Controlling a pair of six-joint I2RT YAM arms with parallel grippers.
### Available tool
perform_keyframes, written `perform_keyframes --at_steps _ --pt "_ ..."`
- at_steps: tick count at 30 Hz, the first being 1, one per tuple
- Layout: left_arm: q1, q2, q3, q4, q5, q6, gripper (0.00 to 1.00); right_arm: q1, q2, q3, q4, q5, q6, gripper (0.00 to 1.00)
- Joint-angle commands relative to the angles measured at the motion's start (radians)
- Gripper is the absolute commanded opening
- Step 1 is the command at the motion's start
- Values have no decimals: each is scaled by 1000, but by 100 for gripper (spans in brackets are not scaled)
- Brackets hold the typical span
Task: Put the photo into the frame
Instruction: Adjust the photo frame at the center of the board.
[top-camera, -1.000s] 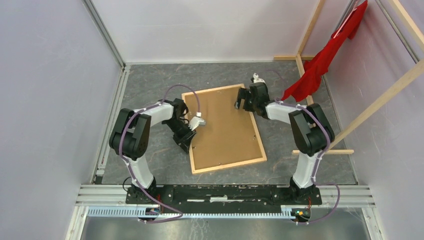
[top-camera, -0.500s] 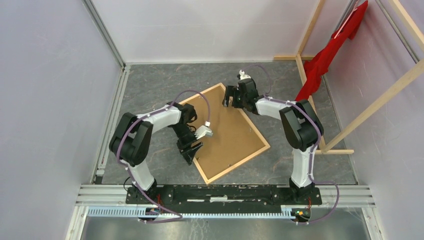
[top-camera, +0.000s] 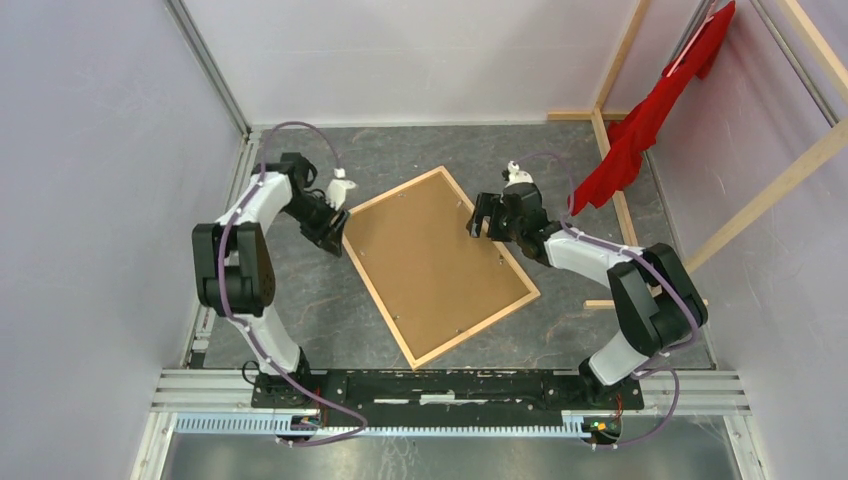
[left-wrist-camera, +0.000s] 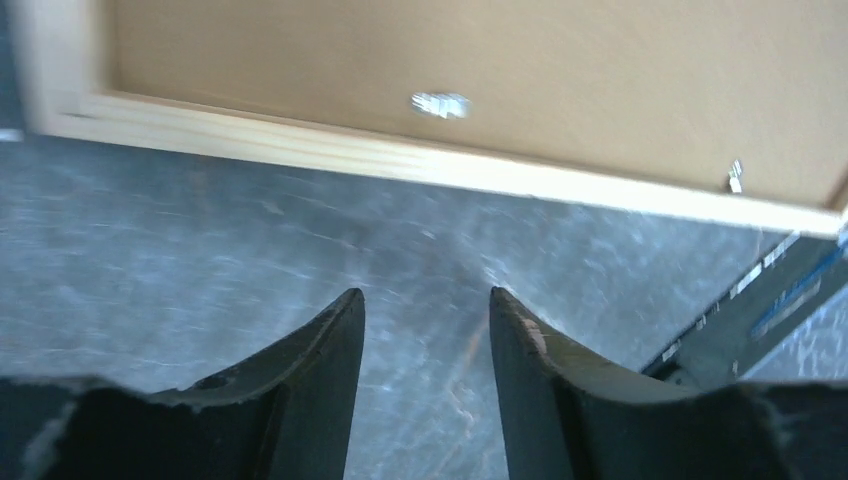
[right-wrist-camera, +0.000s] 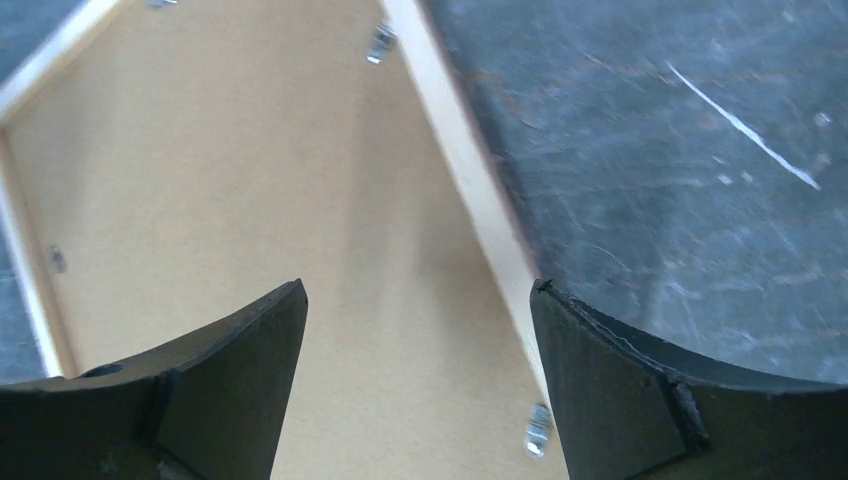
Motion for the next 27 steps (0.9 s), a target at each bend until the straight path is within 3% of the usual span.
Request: perform_keyframes --at_steps 1,8,14,19,27 --pt "86 136 128 82 78 -193 54 60 -31 57 126 -47 -16 87" --pt "95 283 172 200 99 -391 40 175 149 222 213 -220 -31 79" --pt "95 337 229 211 142 -423 27 242 316 363 288 -341 -22 76" --pt "89 355 232 204 161 -409 26 272 453 488 302 -402 -3 68" --pt "42 388 252 202 137 -404 26 302 583 604 306 -434 25 66"
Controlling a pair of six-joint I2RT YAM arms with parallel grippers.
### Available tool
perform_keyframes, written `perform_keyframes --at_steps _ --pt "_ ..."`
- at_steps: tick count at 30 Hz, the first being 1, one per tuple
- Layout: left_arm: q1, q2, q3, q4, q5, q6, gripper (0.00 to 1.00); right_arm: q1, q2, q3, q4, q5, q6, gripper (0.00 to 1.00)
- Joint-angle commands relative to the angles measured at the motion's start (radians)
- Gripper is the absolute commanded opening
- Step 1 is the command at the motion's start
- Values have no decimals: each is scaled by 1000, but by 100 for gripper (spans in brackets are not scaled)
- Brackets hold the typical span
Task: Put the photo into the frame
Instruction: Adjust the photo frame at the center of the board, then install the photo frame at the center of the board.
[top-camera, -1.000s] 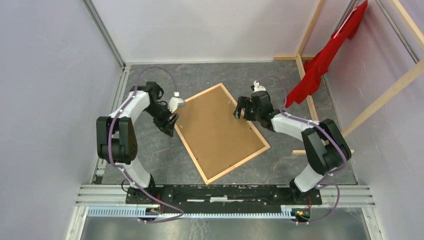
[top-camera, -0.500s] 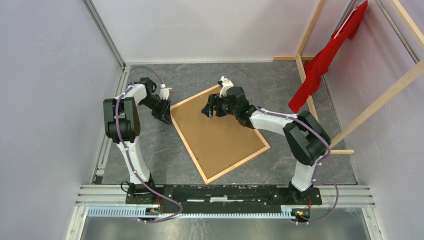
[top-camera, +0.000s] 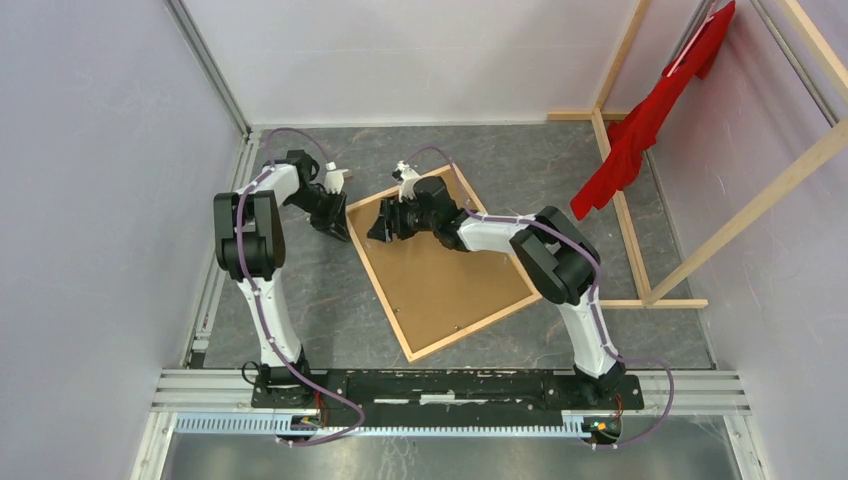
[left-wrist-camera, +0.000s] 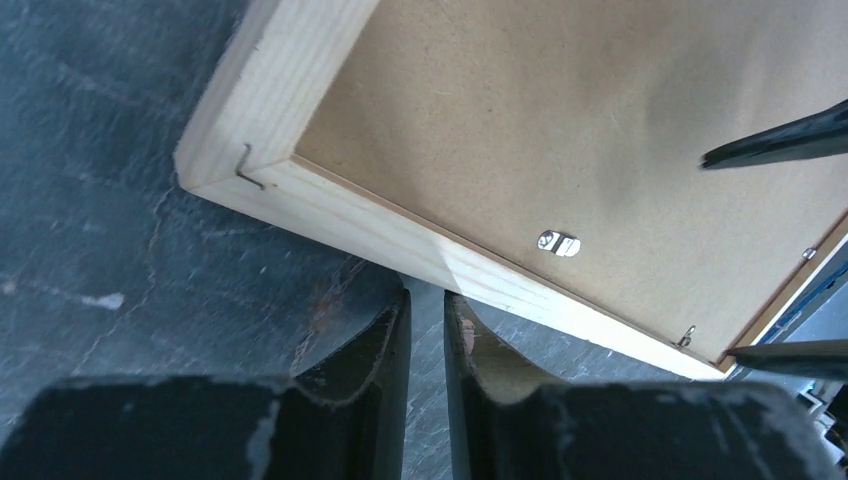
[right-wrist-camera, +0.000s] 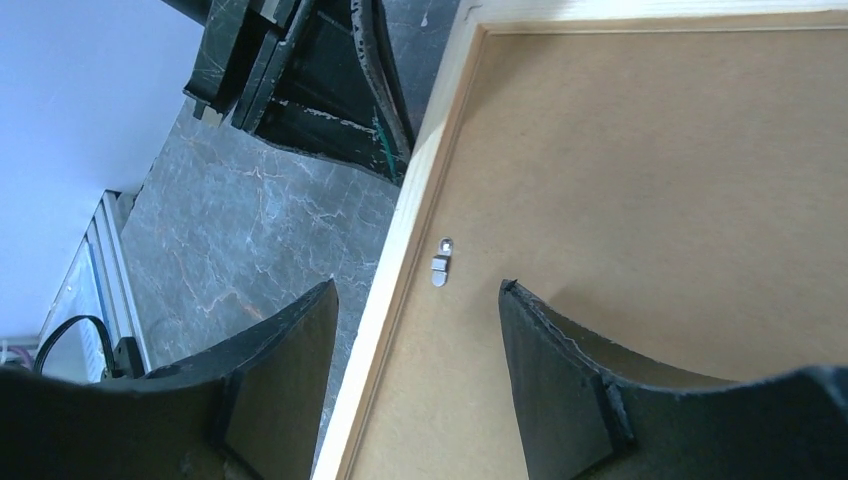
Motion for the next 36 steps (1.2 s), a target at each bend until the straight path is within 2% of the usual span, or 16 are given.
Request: perform_keyframes --at_steps 1,21,36 --pt "-37 28 37 23 24 -32 26 16 43 75 44 -38 14 66" --pt "-38 12 18 13 11 -2 24 45 173 169 -2 -34 33 64" --pt "-39 9 13 13 9 10 23 63 123 98 9 -29 42 62"
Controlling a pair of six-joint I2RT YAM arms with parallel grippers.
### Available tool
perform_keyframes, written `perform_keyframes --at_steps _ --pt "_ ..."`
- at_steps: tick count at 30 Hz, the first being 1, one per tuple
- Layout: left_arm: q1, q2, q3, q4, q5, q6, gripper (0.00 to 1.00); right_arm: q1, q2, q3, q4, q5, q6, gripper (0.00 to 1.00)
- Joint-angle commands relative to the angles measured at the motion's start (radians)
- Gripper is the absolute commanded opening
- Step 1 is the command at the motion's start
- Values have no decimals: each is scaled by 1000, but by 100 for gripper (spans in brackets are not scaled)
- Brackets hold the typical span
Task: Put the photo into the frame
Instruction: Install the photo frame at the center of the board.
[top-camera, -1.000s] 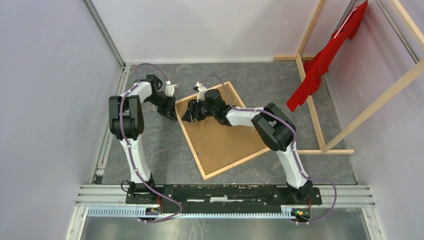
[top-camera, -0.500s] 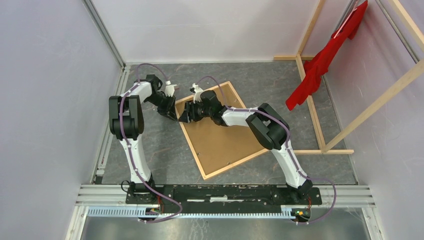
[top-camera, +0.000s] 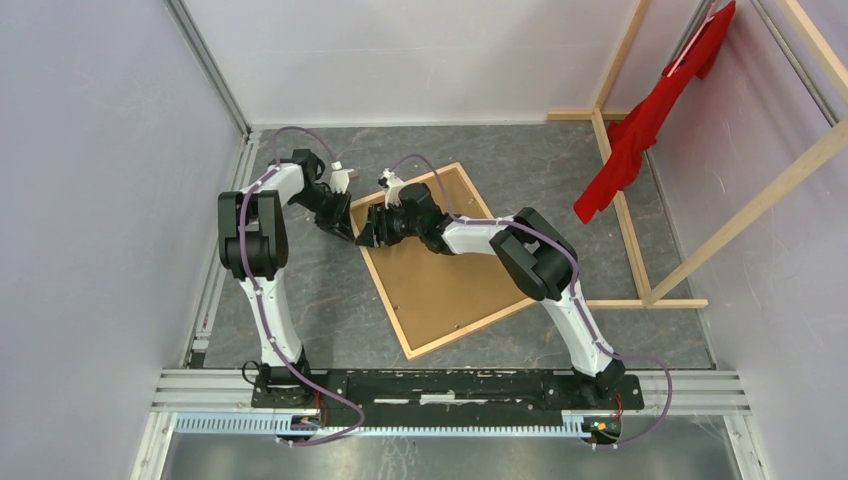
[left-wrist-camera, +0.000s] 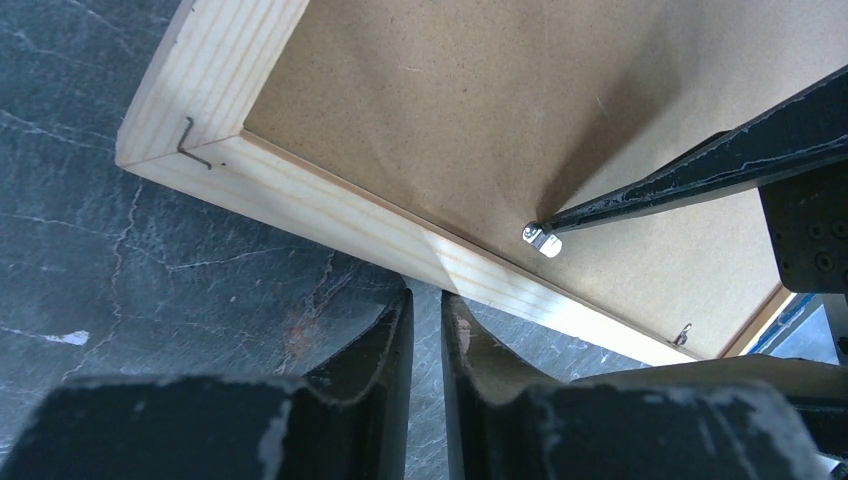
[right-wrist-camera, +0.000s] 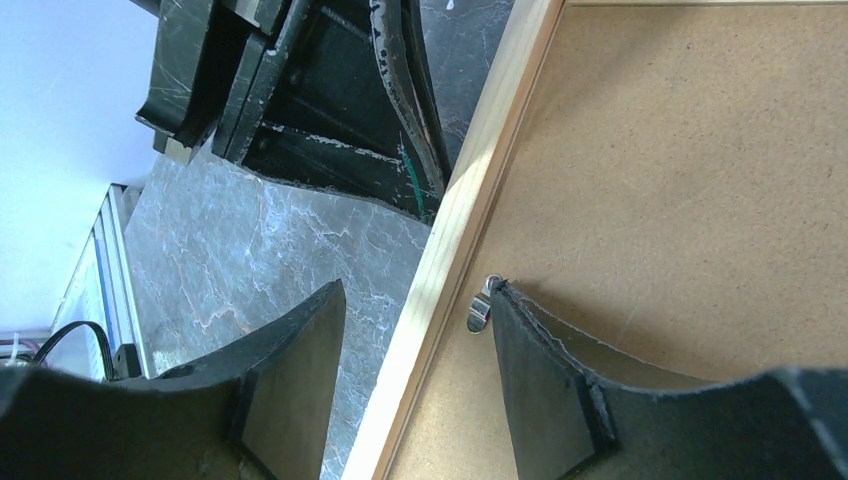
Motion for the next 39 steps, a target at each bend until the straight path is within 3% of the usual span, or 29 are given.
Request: perform_keyframes --at_steps 1,14,39 --pt "-4 1 -2 13 8 10 23 16 -30 -32 -6 -1 5 62" --pt "-4 0 -3 12 13 15 23 29 -65 -83 21 -5 43 61" --pt "-4 -12 -14 12 14 24 22 8 25 -8 4 35 50 60"
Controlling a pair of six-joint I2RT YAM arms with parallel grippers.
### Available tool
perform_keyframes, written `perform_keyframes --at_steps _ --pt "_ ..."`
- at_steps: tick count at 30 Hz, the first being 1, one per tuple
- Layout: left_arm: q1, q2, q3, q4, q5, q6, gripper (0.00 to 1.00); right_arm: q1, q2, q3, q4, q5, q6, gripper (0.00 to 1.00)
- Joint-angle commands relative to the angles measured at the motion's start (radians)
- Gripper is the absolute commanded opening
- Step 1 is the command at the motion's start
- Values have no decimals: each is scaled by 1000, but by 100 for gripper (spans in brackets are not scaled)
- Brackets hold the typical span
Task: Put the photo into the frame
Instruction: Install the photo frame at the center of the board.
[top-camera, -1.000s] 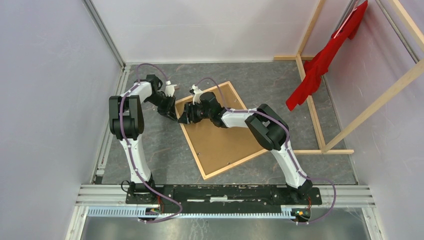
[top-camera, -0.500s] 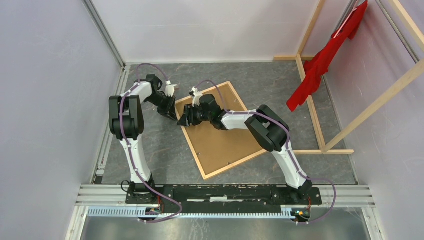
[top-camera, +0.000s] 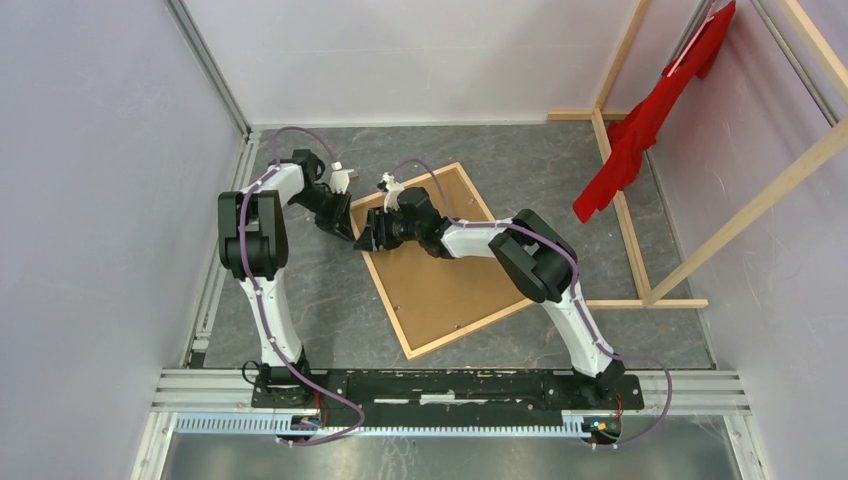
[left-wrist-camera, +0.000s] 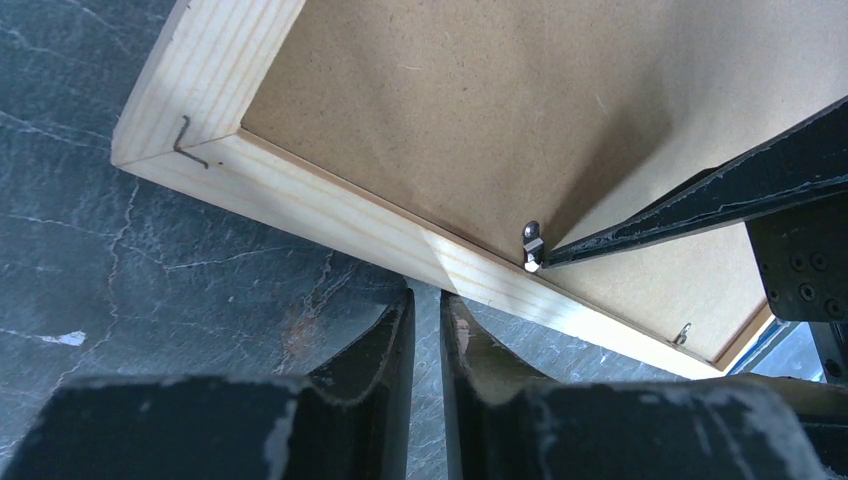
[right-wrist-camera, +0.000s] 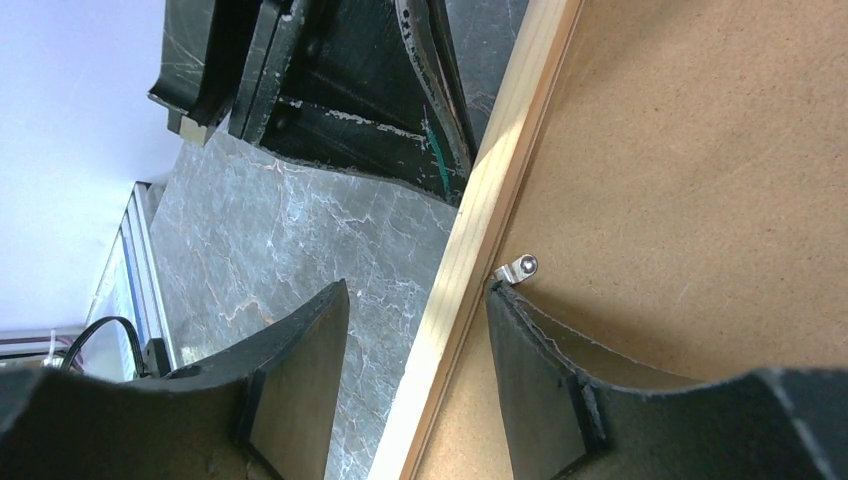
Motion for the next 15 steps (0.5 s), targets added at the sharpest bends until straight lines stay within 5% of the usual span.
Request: perform_keyframes --at_steps 1,15 --pt "-3 -12 -12 12 14 24 22 -5 41 28 -15 25 -5 59" --pt "-3 -6 -15 12 23 31 22 -6 78 68 -7 16 19 59"
